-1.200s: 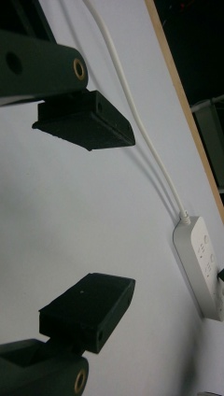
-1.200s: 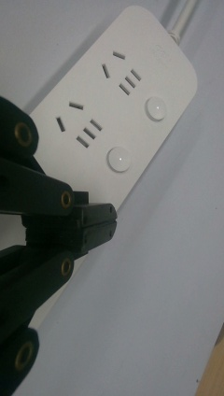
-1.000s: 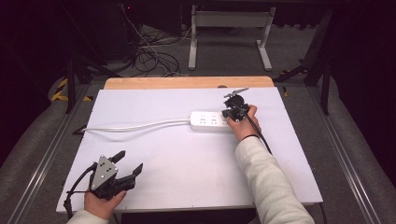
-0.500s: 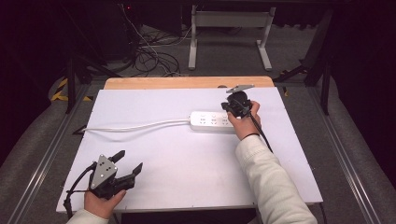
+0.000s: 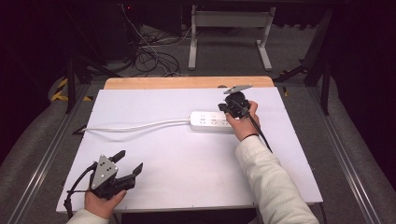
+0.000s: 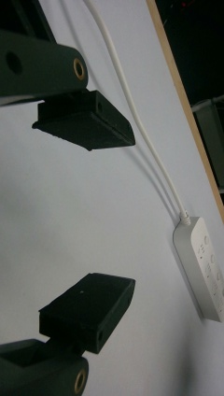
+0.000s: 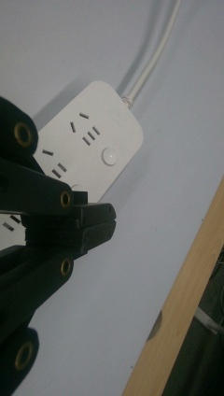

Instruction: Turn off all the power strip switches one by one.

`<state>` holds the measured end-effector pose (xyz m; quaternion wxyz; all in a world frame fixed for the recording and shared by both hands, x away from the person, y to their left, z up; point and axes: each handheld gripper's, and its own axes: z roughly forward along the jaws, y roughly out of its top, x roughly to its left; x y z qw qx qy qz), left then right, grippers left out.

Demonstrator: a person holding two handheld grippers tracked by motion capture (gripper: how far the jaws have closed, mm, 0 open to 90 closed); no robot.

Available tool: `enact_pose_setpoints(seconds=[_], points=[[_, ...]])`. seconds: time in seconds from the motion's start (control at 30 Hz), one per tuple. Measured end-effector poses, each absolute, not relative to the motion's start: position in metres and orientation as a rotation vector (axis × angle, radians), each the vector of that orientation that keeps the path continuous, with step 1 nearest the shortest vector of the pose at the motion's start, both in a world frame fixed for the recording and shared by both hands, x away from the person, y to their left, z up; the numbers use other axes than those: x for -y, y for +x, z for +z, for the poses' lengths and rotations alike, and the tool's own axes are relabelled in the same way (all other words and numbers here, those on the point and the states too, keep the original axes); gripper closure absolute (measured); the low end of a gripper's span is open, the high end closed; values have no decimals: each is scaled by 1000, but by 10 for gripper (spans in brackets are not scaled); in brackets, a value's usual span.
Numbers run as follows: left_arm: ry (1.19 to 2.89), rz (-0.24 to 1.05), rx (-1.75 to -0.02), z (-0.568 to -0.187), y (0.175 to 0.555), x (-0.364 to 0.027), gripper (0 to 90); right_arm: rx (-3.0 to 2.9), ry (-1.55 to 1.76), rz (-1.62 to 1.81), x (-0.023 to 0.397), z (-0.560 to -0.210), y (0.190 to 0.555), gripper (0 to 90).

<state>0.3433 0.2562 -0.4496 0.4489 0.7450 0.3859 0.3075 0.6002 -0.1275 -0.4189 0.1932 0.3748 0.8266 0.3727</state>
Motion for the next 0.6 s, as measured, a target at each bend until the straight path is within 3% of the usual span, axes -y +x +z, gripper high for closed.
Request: enact_pose_setpoints(seconds=[0.6], points=[[1852,753,-952,-450,344,-257,279,-2370,1040,1026,109,-443,609,900]])
